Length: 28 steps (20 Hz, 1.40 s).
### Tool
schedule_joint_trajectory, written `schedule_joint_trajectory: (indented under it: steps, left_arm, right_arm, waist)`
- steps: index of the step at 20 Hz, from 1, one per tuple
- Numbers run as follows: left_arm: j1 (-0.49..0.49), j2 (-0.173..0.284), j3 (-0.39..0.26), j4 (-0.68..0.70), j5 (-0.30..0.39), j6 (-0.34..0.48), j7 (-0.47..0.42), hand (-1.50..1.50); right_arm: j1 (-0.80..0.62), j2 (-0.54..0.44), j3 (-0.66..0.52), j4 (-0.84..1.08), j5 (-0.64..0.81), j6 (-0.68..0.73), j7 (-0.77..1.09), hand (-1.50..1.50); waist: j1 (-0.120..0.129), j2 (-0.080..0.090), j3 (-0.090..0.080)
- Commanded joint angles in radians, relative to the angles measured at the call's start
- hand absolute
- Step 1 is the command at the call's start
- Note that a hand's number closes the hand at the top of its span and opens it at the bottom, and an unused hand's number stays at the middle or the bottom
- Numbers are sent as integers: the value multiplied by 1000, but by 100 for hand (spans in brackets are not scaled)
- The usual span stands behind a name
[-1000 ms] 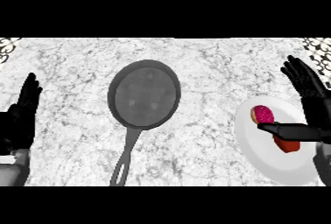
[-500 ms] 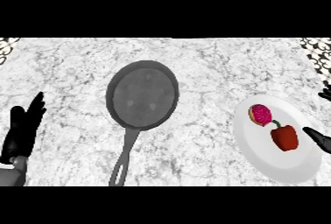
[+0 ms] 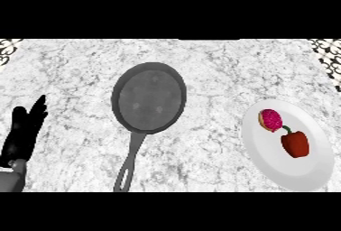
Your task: Pick the bell pepper from the plate and place it in the pan
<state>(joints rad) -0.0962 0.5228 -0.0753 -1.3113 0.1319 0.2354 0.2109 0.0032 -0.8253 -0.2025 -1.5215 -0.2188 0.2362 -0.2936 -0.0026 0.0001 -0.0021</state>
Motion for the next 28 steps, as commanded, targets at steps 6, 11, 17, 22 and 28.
schedule_joint_trajectory:
  steps: [6, 11, 17, 22, 28]
  left_arm:
    - [-30, 7, 8, 39, -8, -34, -20, 0]
    - [-40, -46, -4, 52, -42, 12, -11, 0]
    - [-15, -53, -2, -1, -53, -3, 9, 0]
    - [-4, -62, 33, 16, -82, -25, -4, 0]
    - [-67, -40, 74, -46, -72, -67, 121, 0]
  right_arm:
    - [-101, -230, 185, -204, 228, 70, 412, -150]
    - [-117, -255, 272, -266, 316, 151, 545, -150]
    - [-209, -127, 454, -239, 451, 208, 686, -150]
    - [-149, -56, 423, -172, 583, 205, 595, -150]
    - [-126, 27, 461, -180, 737, 181, 636, -150]
  waist:
    - [26, 3, -2]
    - [10, 1, 1]
    - [24, 2, 2]
    - [8, 0, 2]
    - [5, -1, 3]
